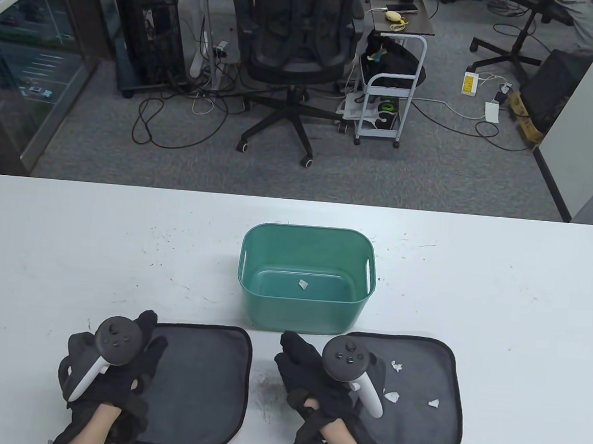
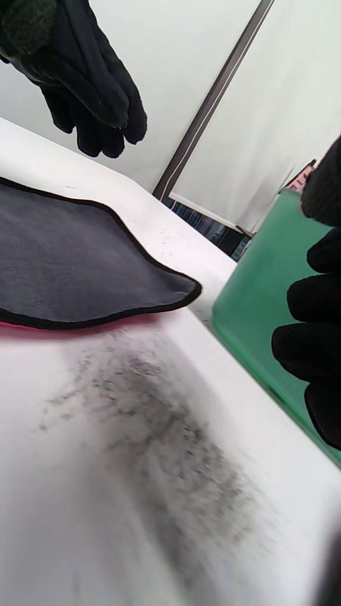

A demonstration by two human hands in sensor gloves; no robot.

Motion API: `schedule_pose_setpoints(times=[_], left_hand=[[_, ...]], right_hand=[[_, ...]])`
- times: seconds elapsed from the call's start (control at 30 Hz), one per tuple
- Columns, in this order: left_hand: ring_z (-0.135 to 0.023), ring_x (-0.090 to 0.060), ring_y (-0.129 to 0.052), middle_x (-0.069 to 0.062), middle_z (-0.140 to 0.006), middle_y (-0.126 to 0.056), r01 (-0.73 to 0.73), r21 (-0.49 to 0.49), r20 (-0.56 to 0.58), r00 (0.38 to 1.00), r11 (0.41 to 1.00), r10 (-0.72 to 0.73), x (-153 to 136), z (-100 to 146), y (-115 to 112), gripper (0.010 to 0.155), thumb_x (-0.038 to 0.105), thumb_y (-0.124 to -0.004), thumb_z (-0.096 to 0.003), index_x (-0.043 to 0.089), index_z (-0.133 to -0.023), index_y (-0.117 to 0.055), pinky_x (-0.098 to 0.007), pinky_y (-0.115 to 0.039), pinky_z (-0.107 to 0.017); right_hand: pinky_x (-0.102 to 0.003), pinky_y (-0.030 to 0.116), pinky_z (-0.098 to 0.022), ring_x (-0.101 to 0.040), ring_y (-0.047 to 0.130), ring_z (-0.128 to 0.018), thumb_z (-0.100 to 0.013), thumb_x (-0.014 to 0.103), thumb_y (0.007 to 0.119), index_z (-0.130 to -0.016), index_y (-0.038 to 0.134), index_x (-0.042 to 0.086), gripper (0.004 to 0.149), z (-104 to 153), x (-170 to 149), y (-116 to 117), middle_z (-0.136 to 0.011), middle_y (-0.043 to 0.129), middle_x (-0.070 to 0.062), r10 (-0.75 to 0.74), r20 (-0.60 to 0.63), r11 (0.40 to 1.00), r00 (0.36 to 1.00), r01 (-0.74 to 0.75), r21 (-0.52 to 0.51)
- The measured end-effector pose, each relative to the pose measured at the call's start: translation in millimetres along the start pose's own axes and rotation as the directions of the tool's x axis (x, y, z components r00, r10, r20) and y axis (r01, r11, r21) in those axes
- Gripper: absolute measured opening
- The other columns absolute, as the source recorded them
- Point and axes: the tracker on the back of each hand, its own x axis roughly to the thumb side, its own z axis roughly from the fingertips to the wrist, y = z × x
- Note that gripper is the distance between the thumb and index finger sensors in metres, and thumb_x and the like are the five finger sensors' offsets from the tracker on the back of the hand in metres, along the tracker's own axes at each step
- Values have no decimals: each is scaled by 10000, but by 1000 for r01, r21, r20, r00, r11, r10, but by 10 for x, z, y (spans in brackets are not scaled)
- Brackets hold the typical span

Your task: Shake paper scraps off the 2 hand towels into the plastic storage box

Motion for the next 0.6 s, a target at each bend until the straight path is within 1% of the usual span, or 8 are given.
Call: schedule_pose_setpoints(times=[0.13, 0.27, 0.43, 0.6], left_hand=[[-1023, -374, -745, -105, -1154, -696, -10, -8, 64, 998, 1000, 10, 294, 38, 3, 662, 524, -666, -551, 256, -1136, -514, -613, -610, -746], [-1023, -373, -746, -105, -1154, -695, 18, -1, 123, 992, 1000, -18, 582, 55, -32, 664, 530, -665, -550, 260, -1136, -510, -612, -612, -745], [-1026, -374, -742, -105, -1157, -691, 28, -18, 203, 979, 999, -24, 981, 78, -137, 667, 535, -664, -550, 264, -1138, -505, -613, -610, -747], [-1029, -370, -741, -101, -1160, -687, 50, -40, 260, 965, 998, -38, 1354, 59, -301, 671, 540, -661, -551, 266, -1140, -498, -611, -610, -749]], right_hand=[[-613, 616, -637, -438, 785, -863, -521, 403, 749, -1032, 615, 194, 568, 128, -92, -245, -1026, 699, -155, 34, 5, 997, 999, -33, -64], [-616, 608, -641, -446, 768, -875, -521, 406, 748, -1035, 612, 197, 571, 233, -242, -471, -1035, 687, -155, 74, -14, 990, 997, -75, -119], [-618, 604, -644, -448, 759, -881, -522, 407, 748, -1036, 612, 196, 573, 377, -458, -809, -1039, 682, -158, 77, -49, 979, 996, -85, -185], [-619, 601, -645, -451, 759, -880, -522, 406, 748, -1036, 614, 193, 572, 524, -730, -1147, -1039, 683, -158, 28, -85, 968, 996, -49, -246]])
